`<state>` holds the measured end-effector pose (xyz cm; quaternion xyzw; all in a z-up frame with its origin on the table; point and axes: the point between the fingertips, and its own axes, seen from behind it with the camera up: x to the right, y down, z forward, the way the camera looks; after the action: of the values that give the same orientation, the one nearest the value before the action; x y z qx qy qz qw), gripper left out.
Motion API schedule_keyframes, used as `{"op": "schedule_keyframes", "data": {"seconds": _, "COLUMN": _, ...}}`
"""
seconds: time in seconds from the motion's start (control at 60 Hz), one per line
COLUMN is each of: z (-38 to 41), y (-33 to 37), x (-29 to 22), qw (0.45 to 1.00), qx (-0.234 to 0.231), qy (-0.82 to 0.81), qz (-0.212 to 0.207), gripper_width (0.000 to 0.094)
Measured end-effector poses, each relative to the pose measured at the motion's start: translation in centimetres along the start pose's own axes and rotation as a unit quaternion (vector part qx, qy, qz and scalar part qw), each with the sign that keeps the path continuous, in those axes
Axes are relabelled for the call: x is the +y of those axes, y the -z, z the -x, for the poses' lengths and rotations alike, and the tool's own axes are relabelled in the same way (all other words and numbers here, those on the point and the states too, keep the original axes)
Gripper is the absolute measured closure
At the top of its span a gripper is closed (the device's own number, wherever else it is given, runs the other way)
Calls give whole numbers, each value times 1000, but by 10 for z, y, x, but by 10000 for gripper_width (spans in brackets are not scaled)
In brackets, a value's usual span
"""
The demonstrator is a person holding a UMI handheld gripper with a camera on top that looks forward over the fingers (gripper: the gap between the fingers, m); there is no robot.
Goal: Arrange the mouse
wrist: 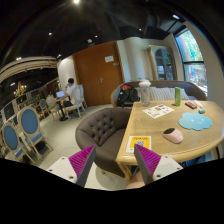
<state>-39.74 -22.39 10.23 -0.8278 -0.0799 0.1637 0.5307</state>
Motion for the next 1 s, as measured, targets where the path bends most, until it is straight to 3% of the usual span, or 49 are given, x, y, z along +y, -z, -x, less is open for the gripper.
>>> {"op": "schedule_keyframes", "data": {"seconds": 0.217, "z": -26, "y": 2, "x": 0, "qw": 1000, "qx": 25, "qy": 2, "qz": -2, "gripper_width": 133}}
{"op": "schedule_keyframes", "data": {"seconds": 0.6, "z": -202, "y": -34, "x": 10, "qw": 986, "qx": 160, "qy": 34, "qz": 4, "gripper_width": 138}}
{"op": "schedule_keyframes", "data": {"seconds": 0.8, "z": -269, "y": -77, "x": 37, "qw": 984, "qx": 168, "qy": 39, "qz": 50, "gripper_width": 141}}
{"op": "schedule_keyframes", "data": {"seconds": 0.833, "z": -270, "y": -83, "x": 30, "qw": 986, "qx": 158, "qy": 37, "qz": 34, "gripper_width": 145}}
{"op": "schedule_keyframes", "data": {"seconds": 1.0, "z": -284, "y": -109, "x": 20, "qw": 988, "qx": 149, "qy": 18, "qz": 33, "gripper_width": 138}}
